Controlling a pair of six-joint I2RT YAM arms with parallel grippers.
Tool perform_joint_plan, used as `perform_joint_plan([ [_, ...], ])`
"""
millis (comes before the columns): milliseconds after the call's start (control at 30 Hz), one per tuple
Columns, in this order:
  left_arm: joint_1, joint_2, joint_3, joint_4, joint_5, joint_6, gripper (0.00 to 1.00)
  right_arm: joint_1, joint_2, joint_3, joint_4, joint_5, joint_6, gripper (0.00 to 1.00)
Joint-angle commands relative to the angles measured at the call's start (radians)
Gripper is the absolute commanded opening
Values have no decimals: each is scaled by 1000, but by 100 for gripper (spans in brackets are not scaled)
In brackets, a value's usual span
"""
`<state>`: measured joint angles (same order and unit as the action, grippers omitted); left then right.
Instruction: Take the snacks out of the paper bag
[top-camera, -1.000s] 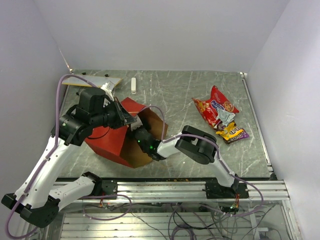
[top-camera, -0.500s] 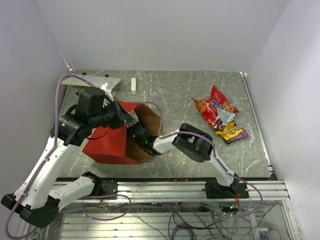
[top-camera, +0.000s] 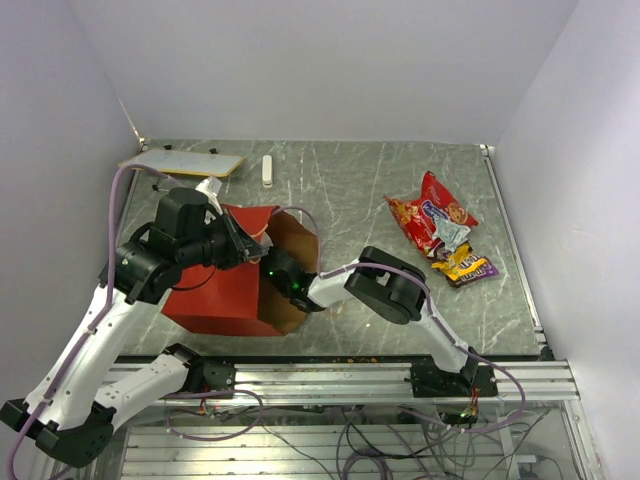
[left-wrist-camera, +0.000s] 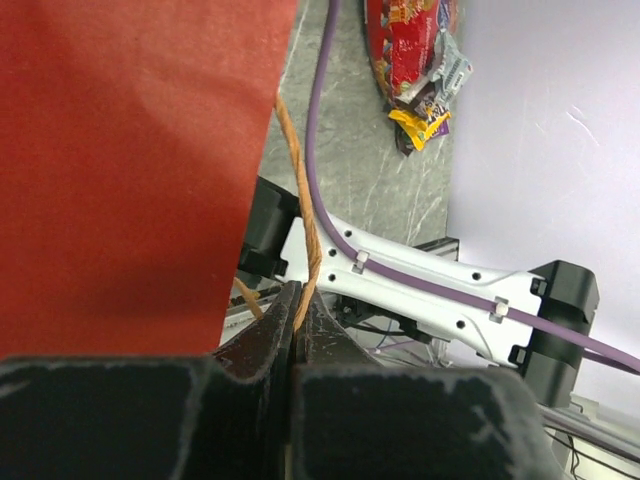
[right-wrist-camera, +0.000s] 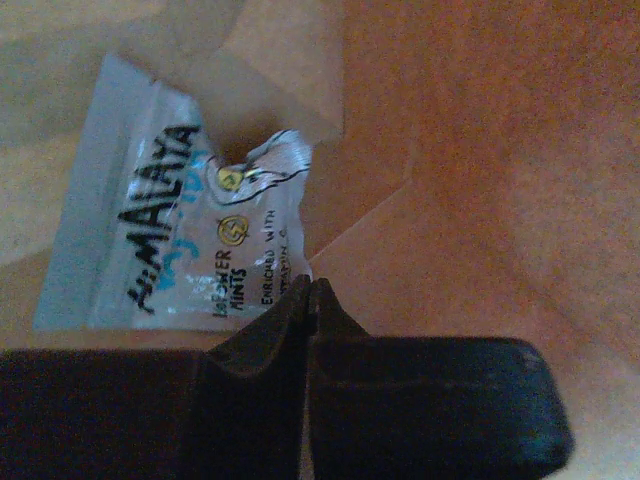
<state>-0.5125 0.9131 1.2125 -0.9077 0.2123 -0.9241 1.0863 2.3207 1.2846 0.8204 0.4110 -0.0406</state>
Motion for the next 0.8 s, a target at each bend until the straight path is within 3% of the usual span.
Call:
perform_joint_plan([
  [0,-4,-28,-10,-22,-82,21,7,-5,-73,-88,49,-61,-30,0],
  [367,-4,-85,-67,-22,-174,-8,7,22,-333,-404,135,-126,-50,0],
  [767,-4,-98,-74,-40,-183,1,7,47,-482,-547,158,-164,-156,0],
])
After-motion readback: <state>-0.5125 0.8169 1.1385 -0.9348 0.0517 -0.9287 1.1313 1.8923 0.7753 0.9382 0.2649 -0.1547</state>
